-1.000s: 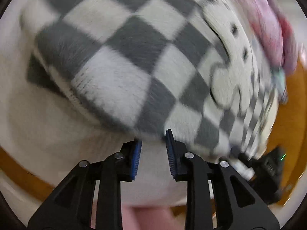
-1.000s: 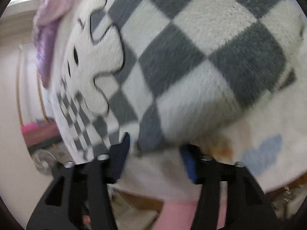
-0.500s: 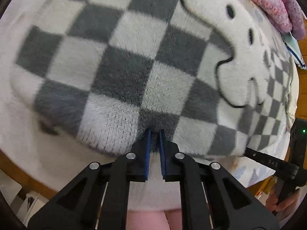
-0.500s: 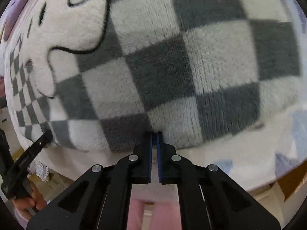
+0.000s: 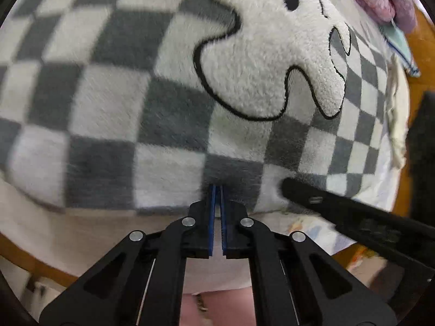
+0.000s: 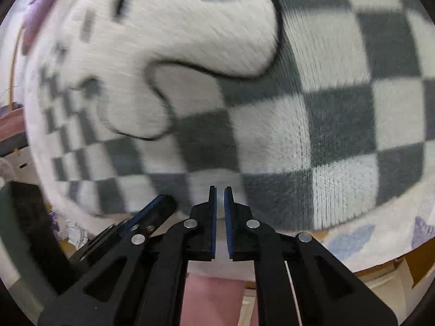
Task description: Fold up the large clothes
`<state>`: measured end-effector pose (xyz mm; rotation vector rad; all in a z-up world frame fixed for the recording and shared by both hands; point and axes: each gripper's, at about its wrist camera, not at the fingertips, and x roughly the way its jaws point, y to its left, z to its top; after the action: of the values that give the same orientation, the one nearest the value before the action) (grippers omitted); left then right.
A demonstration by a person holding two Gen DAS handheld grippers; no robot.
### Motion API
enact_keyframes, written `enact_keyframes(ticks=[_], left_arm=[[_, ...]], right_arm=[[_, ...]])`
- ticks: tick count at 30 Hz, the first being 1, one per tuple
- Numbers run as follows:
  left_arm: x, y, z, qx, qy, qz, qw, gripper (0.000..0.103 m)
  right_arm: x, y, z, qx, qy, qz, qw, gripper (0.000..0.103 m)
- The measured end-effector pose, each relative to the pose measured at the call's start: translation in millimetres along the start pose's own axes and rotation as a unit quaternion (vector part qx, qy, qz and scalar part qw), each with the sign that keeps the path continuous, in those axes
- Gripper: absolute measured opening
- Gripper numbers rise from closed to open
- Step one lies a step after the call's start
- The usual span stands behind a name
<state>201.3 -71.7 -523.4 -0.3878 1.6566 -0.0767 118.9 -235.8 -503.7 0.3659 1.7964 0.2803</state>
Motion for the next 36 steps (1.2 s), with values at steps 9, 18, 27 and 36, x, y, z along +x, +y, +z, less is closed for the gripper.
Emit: enact_keyframes(ticks=[9, 18, 27, 36], left_arm=[[-59, -25, 18, 0.016, -0.028, 0.031, 0.999, 0.043], [-113, -38, 27, 0.048, -0.071, 0.09, 0.9923, 0.062], [-127, -71, 50, 0.083, -0.095, 0.126, 0.9838, 0.071], [-107, -83, 55, 0.085, -0.075, 0.143, 0.9832, 0.074]], right_arm=[[-72, 18, -4, -0.006, -0.051, 0.002, 0.999, 0.066], [-142, 2, 50, 0.024, -0.117, -0.003, 0.993, 0.091], [-180, -76, 109, 0.025, -0.159, 0.041, 0.986, 0.094], [-173, -145, 209, -0.015, -0.151, 0.06, 0.987, 0.095]])
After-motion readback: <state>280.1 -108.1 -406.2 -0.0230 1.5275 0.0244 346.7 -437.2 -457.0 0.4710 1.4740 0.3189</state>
